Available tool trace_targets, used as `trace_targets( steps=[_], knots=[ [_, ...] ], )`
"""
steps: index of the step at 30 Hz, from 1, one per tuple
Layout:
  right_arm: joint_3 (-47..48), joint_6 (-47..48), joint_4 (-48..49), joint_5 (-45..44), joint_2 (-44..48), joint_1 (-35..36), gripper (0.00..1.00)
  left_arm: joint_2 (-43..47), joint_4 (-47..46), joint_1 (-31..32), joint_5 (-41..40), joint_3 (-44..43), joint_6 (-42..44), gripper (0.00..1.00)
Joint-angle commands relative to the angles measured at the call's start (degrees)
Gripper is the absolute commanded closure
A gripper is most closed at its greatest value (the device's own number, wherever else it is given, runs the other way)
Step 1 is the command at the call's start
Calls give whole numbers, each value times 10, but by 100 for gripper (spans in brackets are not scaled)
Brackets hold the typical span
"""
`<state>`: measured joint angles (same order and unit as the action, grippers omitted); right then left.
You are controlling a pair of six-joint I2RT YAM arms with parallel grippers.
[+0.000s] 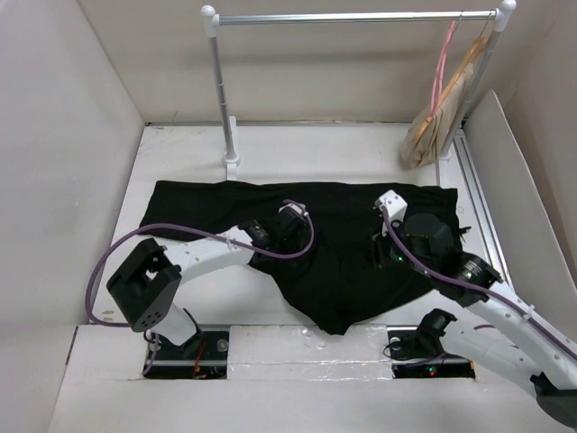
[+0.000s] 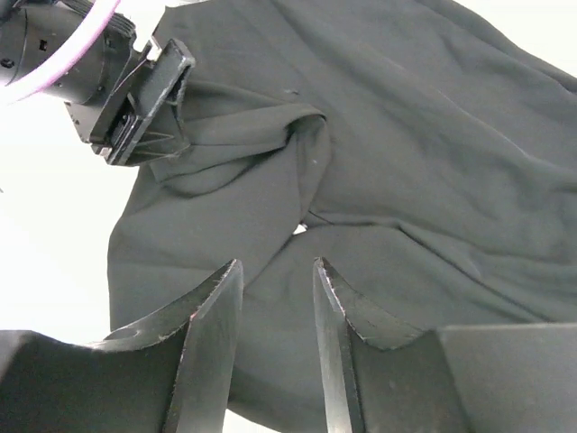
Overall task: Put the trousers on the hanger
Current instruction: Flatten out the trousers at the center of the board.
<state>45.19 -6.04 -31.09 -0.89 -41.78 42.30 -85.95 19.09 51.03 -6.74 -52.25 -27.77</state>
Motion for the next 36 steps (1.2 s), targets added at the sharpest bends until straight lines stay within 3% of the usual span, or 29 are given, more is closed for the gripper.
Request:
trace_targets(
  steps=[1, 4, 5, 6, 7, 8, 12, 17, 21, 25, 26, 31, 36],
  knots=[
    [3, -18, -37, -17, 31, -16, 57, -4, -5, 3, -18, -32, 7, 59],
    [3, -18, -62, -21, 44, -24, 56, -15, -9, 3, -15, -26, 9, 66],
    [3, -17, -67, -20, 44, -38, 56, -17, -10, 3, -10, -24, 8, 73],
    [3, -17, -70, -21, 45, -43, 55, -12, -10, 3, -6, -20, 9, 89],
    [4, -14, -78, -22, 45, -49, 54, 1, -9, 3, -5, -16, 9, 98],
    [7, -15, -82, -24, 45, -59, 54, 9, -4, 3, -6, -14, 7, 100],
    [19, 6, -86, -14, 40, -90, 52, 55, 38, 3, -27, -3, 3, 100],
    [40, 24, -93, -3, 24, -115, 52, 188, 152, -31, -88, -41, -39, 100],
    [40, 25, -109, -8, 21, -139, 51, 271, 275, -42, -193, -174, -97, 100],
    [39, 21, -126, 0, 24, -165, 49, 278, 459, -52, -309, -291, -169, 100],
    [39, 19, -125, 2, 26, -181, 47, 289, 459, -72, -337, -305, -146, 100],
    [41, 38, -136, -1, 20, -197, 44, 332, 459, -168, -331, -325, -120, 100],
    [44, 49, -125, 26, 20, -212, 44, 381, 438, -174, -390, -403, -128, 100]
  ],
)
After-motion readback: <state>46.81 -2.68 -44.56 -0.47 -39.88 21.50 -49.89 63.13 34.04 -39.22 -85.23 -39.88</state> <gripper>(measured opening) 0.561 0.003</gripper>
